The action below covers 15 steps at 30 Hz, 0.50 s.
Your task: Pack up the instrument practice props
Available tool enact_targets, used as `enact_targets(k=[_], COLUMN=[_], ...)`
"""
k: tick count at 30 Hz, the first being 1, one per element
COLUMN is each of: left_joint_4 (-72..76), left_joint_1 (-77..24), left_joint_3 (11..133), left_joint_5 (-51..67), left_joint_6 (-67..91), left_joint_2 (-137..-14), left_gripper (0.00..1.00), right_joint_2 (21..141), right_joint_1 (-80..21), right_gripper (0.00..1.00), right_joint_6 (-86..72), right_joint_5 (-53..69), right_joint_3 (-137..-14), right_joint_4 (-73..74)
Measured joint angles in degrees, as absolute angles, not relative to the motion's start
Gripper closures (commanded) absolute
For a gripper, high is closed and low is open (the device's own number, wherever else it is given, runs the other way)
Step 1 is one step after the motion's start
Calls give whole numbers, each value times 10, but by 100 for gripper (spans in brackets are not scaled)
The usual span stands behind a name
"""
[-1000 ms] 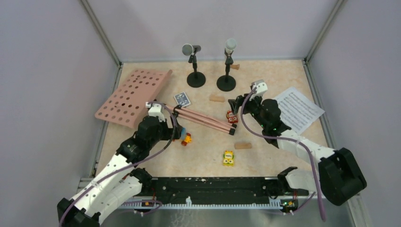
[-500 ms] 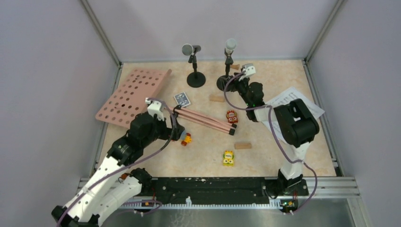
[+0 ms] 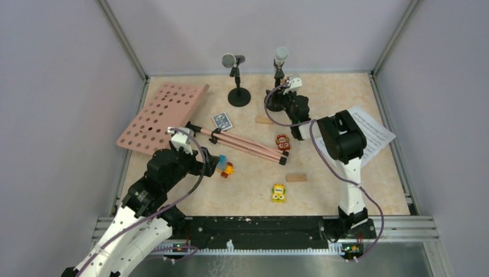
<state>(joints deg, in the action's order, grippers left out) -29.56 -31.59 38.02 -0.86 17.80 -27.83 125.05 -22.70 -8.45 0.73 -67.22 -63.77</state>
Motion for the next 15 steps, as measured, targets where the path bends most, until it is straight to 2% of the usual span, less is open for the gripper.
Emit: enact_targets(k=[4, 8, 10, 13, 15], left_joint_4=[-295, -295, -295, -295, -295], left_joint_1=[-316, -316, -316, -316, -316], left_joint_3=[379, 377, 377, 377, 376], left_joint_5=[-8, -9, -9, -9, -9], left_joint_6=[178, 177, 176, 176, 176], left_joint_2=[-293, -299, -300, -301, -303], left_gripper=[1, 1, 1, 1, 1], right_joint_2=[1280, 1304, 1309, 1310, 1312], right_joint_1=[-227, -227, -227, -225, -224], right_gripper=[42, 57, 68, 95, 100], right_joint_6=[-75, -64, -56, -44, -33], right_joint_5=[-4, -10, -16, -19, -18], right_joint_3=[-696, -728, -736, -746, -755], right_joint_4=[-634, -635, -634, -625, -617])
